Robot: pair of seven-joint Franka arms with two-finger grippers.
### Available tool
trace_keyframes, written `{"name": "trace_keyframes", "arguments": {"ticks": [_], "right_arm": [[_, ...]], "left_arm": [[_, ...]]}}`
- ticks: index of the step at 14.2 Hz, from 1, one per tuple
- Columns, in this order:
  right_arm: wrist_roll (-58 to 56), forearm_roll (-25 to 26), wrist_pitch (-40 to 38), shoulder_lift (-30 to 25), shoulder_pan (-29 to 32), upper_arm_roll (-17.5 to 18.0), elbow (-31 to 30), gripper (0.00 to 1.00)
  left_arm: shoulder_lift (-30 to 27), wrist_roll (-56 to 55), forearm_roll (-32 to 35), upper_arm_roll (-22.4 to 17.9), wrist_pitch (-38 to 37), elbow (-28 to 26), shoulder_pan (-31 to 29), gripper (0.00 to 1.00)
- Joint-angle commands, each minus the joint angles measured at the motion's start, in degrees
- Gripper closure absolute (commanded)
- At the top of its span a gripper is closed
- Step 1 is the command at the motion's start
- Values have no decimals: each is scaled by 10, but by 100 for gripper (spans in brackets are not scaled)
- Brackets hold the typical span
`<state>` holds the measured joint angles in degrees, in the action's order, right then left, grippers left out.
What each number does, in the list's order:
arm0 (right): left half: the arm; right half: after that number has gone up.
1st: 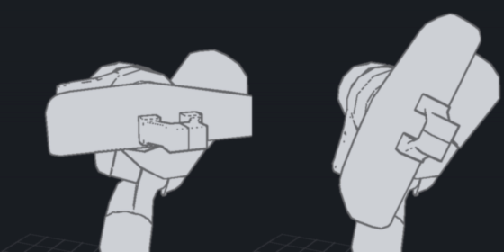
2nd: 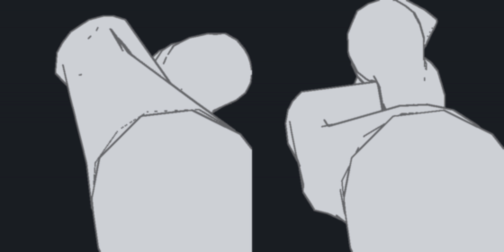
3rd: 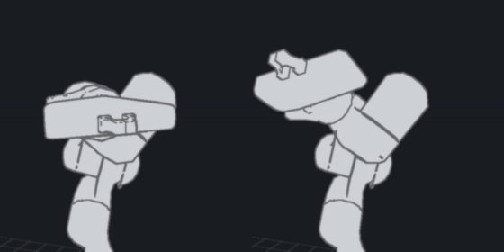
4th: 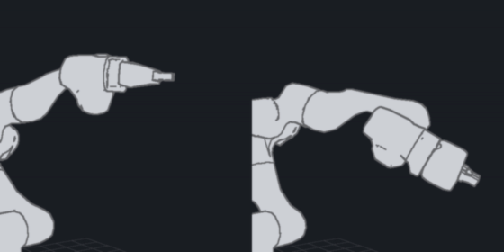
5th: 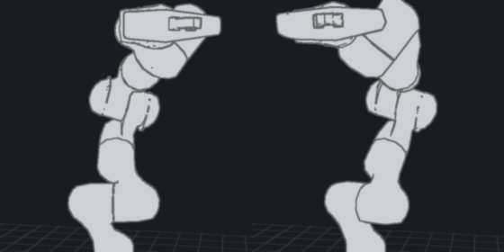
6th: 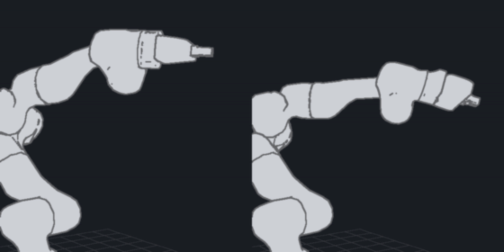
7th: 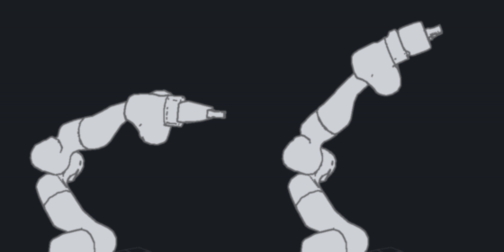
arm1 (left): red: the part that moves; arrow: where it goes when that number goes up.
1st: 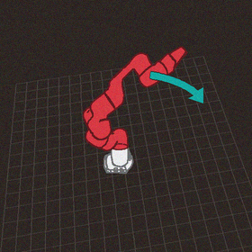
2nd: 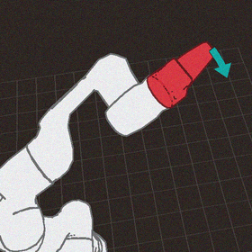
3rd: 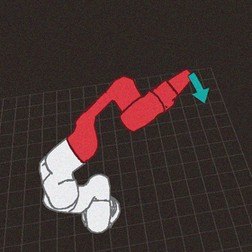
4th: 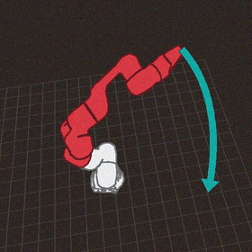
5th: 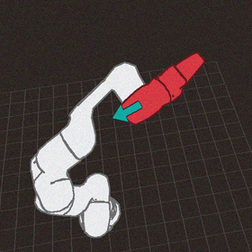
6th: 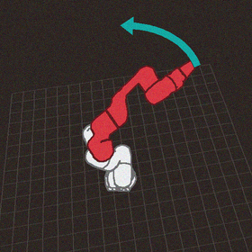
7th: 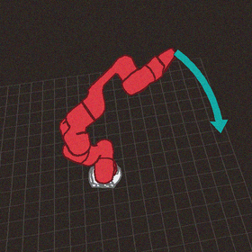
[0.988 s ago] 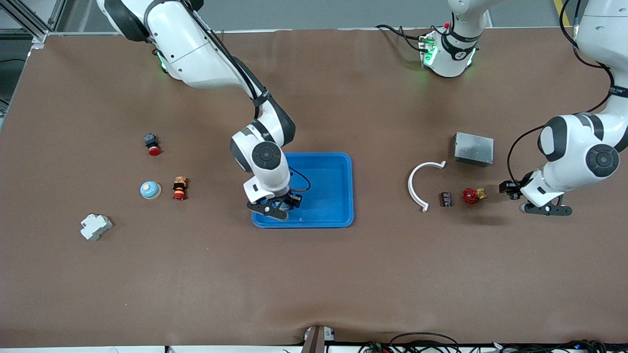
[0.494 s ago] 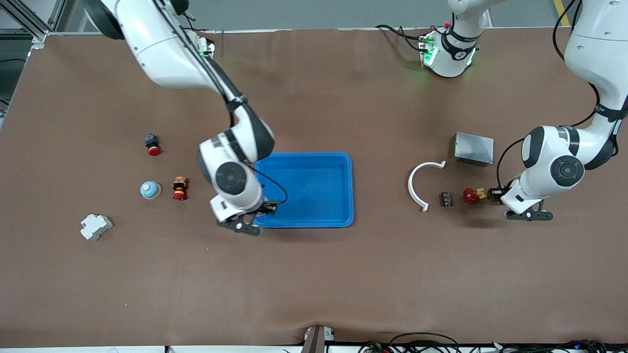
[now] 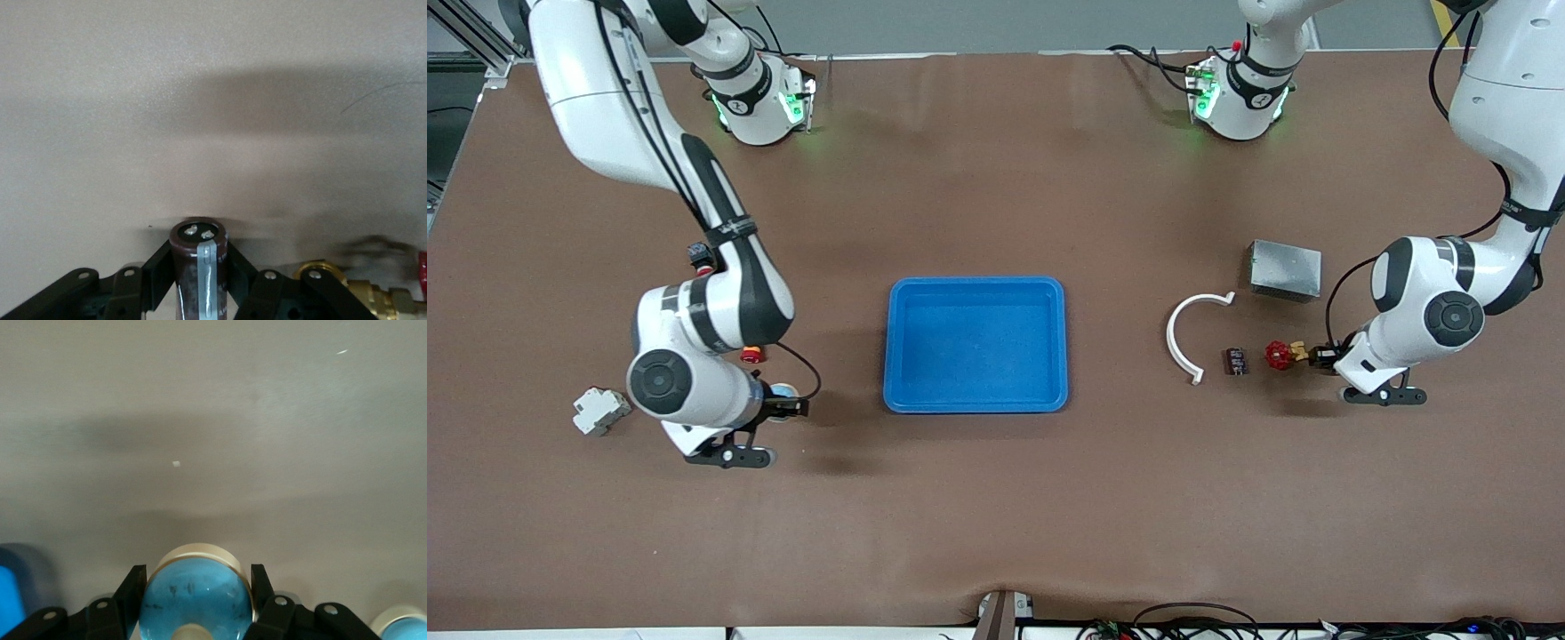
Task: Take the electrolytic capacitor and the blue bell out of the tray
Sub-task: 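Carry the bell with the right gripper while the left gripper places the capacitor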
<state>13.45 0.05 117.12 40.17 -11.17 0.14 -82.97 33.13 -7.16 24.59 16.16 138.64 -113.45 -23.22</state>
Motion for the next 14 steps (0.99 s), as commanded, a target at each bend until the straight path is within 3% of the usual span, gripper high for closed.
{"name": "trace_keyframes", "arguments": {"ticks": [1, 2, 3, 4, 5, 11, 14], "right_arm": [[-78, -7, 27, -51, 41, 11, -66, 100], [-121, -7, 50, -62, 61, 11, -93, 100], [-167, -8, 71, -65, 87, 11, -110, 100], [-211, -9, 91, -62, 118, 14, -120, 100], [-243, -11, 109, -59, 138, 14, -130, 100], [-326, -51, 144, -35, 182, 14, -143, 100], [-349, -58, 167, -19, 193, 14, -142, 100]], "left_arm": [[9, -8, 13, 2, 3, 12, -3, 100], [9, -8, 13, 2, 2, 13, -3, 73], [9, -8, 13, 2, 2, 15, -2, 38], [9, -8, 12, 2, 2, 15, -3, 15], [8, -8, 11, 2, 2, 16, -3, 0], [-20, 16, 3, 12, -10, 10, -36, 0], [-56, 51, -33, 41, -72, 11, -66, 0]]}}
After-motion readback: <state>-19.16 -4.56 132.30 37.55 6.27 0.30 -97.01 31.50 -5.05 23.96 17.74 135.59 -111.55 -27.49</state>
